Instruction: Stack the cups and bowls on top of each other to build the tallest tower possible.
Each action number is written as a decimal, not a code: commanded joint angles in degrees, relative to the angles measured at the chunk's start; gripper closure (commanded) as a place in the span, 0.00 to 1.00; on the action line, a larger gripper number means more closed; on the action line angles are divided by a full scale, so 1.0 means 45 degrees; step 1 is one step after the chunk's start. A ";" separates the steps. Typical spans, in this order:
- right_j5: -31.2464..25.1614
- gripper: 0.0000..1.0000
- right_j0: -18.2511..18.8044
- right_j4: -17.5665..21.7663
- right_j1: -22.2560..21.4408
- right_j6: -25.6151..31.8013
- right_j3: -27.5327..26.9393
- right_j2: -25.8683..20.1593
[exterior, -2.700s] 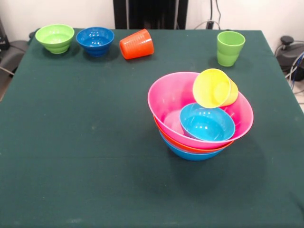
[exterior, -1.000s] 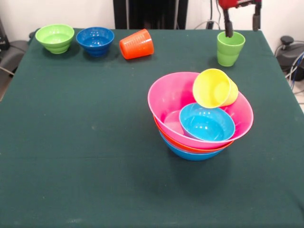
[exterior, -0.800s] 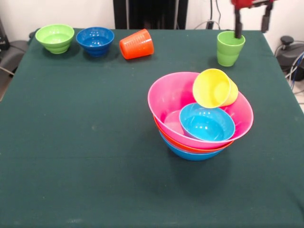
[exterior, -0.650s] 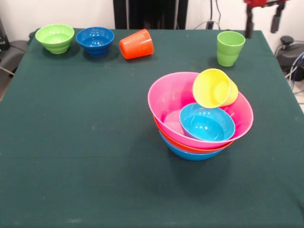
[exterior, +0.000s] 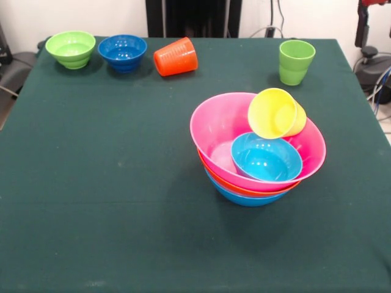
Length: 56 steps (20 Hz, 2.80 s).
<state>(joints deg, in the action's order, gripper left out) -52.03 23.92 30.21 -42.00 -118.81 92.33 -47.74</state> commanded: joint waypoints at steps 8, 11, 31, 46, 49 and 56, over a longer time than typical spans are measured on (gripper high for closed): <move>0.0589 0.00 0.1165 0.0300 0.0861 0.2322 0.1215 -0.0216; 0.0707 0.00 0.1322 0.0405 0.0724 0.2239 0.1513 -0.0229; -0.0006 0.00 -0.1156 -0.0073 -0.2995 -0.4042 0.3620 0.3838; -0.0021 0.00 -0.4000 0.0267 -0.3204 -0.7579 0.2756 0.7284; 0.0573 0.00 -0.4497 -0.0046 -0.2760 -0.8997 0.2689 0.8009; 0.3749 0.00 -0.4933 0.0256 -0.0598 -0.9496 0.2330 0.8611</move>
<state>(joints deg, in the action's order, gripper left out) -47.26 3.44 28.98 -55.23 -146.33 104.57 -14.15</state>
